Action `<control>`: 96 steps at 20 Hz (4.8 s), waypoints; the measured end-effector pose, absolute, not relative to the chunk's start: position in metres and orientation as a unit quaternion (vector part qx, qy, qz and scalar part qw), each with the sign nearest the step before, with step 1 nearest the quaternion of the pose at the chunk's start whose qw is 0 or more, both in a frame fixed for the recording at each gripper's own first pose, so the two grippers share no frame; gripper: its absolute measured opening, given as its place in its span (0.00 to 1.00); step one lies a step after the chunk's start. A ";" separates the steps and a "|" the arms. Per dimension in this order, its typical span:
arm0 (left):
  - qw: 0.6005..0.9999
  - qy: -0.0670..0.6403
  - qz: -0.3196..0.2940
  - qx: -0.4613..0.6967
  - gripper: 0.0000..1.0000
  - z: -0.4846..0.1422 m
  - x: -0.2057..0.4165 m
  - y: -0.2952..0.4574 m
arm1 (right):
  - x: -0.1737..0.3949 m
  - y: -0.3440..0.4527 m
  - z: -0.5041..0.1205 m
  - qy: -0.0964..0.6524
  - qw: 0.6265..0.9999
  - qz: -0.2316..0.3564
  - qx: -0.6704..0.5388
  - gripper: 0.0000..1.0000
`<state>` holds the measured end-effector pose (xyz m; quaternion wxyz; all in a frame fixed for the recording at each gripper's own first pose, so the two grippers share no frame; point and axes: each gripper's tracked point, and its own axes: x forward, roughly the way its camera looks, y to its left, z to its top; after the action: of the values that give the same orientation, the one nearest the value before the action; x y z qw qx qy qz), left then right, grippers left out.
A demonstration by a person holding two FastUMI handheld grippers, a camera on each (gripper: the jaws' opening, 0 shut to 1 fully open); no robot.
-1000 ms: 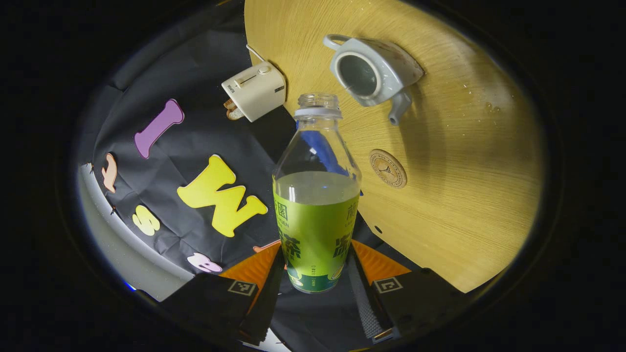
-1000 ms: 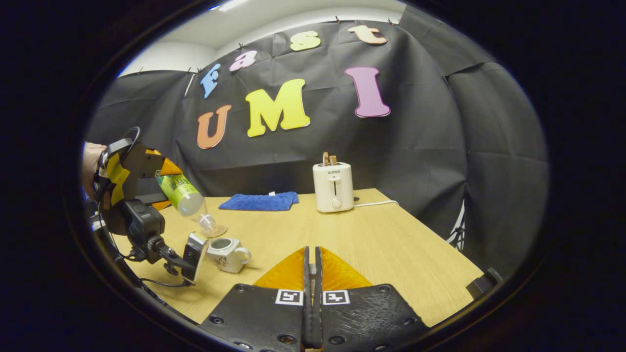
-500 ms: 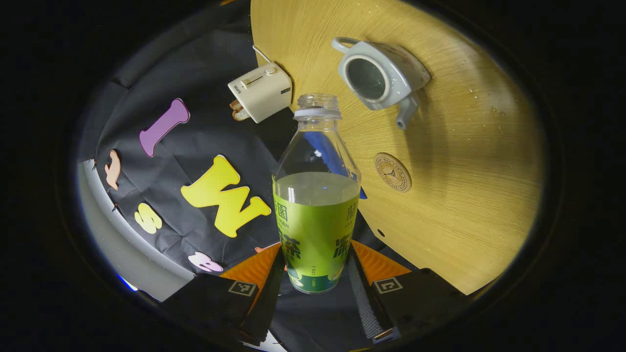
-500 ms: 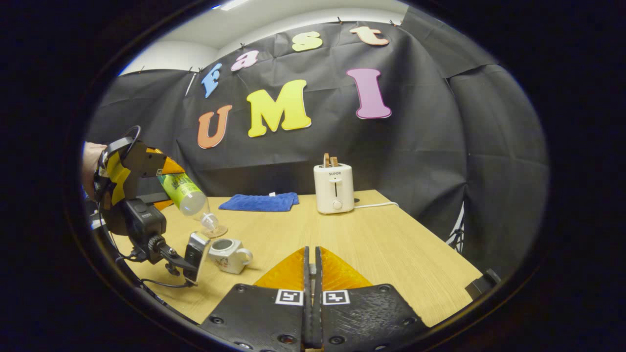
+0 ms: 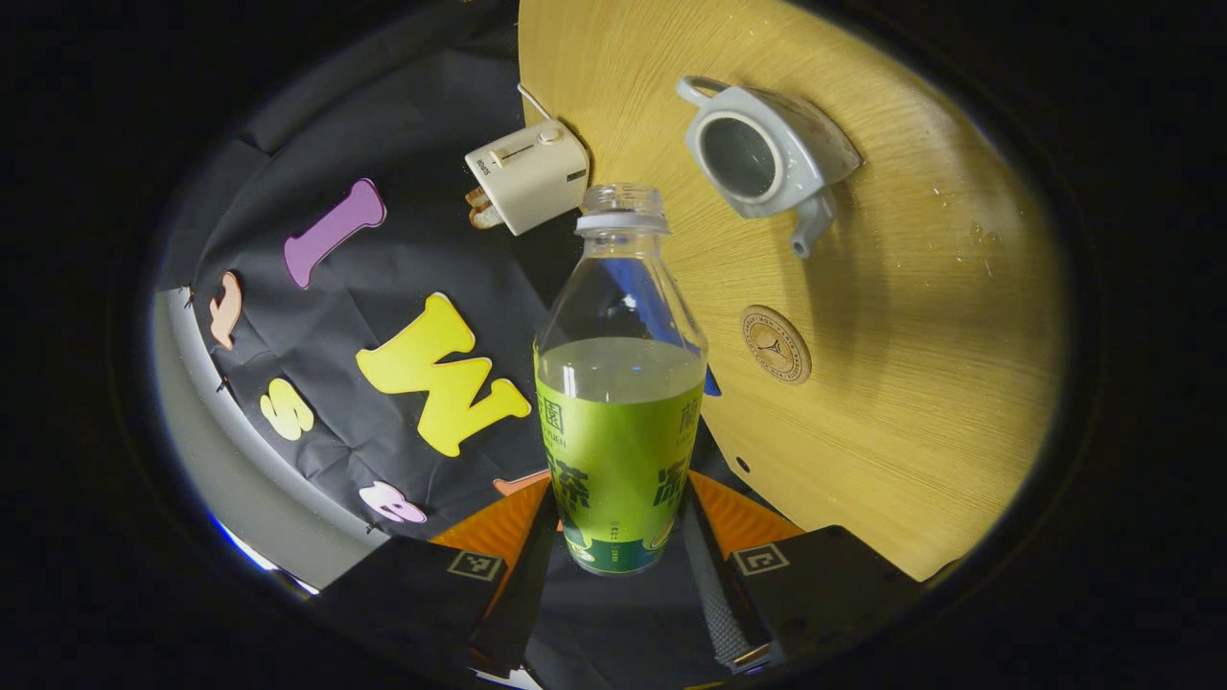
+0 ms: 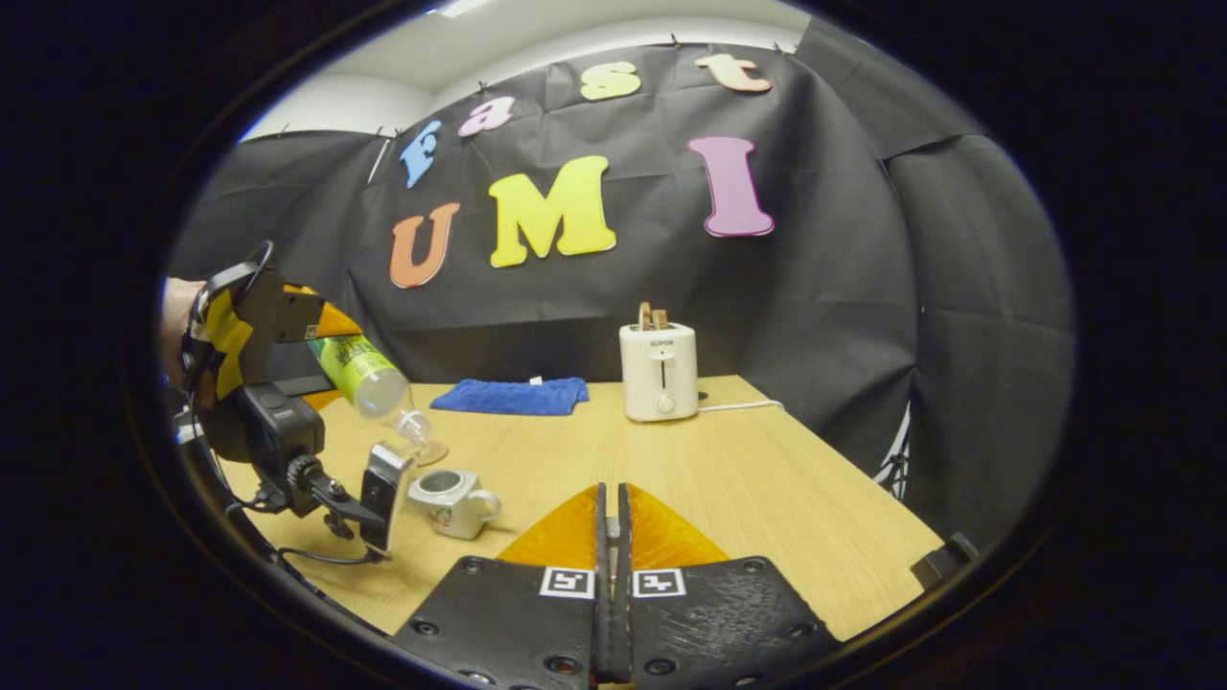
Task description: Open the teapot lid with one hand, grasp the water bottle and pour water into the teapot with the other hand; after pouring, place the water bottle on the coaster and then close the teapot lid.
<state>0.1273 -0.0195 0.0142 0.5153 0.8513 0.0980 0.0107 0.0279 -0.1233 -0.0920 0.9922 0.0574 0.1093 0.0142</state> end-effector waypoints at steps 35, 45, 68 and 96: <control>0.996 0.048 -0.037 0.061 0.72 -0.008 0.083 0.005 | 0.028 -0.073 -0.054 0.086 0.995 0.039 0.025 0.00; 0.994 0.083 -0.068 0.000 0.75 -0.025 0.177 0.003 | 0.048 -0.083 -0.082 0.113 0.993 0.028 0.032 0.00; 0.985 0.150 -0.077 -0.031 0.98 -0.090 0.225 -0.002 | 0.067 -0.078 -0.104 0.136 0.990 0.027 0.029 0.00; 0.993 0.088 0.073 -0.019 0.99 -0.058 0.042 0.138 | 0.119 0.049 -0.091 0.106 0.980 0.166 -0.013 0.00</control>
<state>0.0423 0.1377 -0.0575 0.9933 -0.0194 0.0877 0.0726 0.1185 0.0486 -0.0912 0.9804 -0.0126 0.1058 0.1656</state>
